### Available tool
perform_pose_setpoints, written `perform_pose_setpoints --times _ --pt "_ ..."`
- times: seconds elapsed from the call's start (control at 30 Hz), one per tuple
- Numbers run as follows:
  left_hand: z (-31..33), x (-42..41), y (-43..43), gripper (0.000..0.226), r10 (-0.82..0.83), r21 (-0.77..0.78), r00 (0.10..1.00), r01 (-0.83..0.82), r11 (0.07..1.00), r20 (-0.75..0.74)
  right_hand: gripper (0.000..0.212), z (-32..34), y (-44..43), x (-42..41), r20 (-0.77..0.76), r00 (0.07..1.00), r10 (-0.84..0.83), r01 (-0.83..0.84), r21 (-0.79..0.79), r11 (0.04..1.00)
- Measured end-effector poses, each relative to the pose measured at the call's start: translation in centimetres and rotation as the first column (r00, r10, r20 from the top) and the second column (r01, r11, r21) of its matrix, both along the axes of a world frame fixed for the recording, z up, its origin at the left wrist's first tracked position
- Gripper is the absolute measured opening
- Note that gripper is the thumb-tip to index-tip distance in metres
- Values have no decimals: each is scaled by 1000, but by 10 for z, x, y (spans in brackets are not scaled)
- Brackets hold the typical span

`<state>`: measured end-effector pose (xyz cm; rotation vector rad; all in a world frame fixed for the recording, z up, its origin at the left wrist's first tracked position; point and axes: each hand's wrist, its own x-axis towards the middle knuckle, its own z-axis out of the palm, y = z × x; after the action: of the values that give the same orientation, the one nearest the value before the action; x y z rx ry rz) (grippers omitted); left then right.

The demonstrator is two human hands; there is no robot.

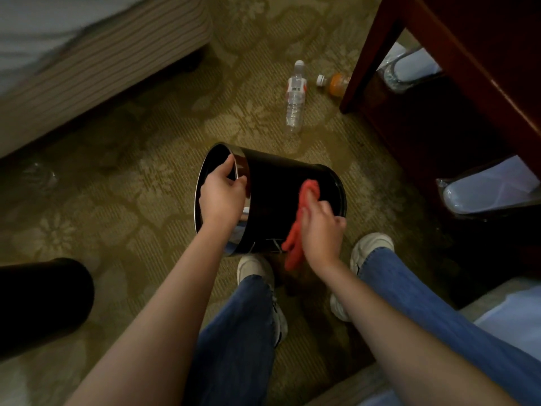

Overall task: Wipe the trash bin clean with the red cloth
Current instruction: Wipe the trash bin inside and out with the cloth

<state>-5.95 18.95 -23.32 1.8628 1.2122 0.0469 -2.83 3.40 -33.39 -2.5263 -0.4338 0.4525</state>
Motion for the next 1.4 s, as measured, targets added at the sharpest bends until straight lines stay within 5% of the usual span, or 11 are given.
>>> perform_pose_setpoints --times 0.1,0.23,0.43,0.6,0.7,0.93,1.07,1.2,1.3,1.4 --pt "2 3 -5 49 -12 26 1000 12 1000 -18 45 -1 -8 8 -8 998 -59 58 -66 996" --pt "1 12 -1 46 45 106 996 -36 994 -75 45 31 34 -20 234 969 84 -104 76 992" --pt "-5 5 9 45 112 85 991 -105 991 -76 43 41 55 -32 313 923 225 -287 166 944" --pt "-7 0 15 48 128 35 990 -126 991 -57 42 8 15 8 41 998 53 -54 23 998" --pt "-8 -1 16 48 124 35 991 -123 992 -56 44 1 4 15 24 1000 -17 19 -96 995" --pt "-14 -6 23 45 157 69 980 -149 986 -124 46 38 59 -42 270 932 244 -285 124 950" --pt "-16 -11 26 48 163 19 981 -162 987 -103 47 28 50 -30 294 885 360 -398 79 914" --pt "-14 -7 24 50 160 -34 985 -162 986 -65 44 0 5 26 54 993 109 -102 -120 988" --pt "-14 1 14 52 111 -55 994 -111 992 -11 43 -6 -14 40 13 1000 21 -17 -272 962" --pt "-17 10 7 53 73 -15 997 -73 997 -26 45 4 2 19 96 994 61 -49 -123 991"
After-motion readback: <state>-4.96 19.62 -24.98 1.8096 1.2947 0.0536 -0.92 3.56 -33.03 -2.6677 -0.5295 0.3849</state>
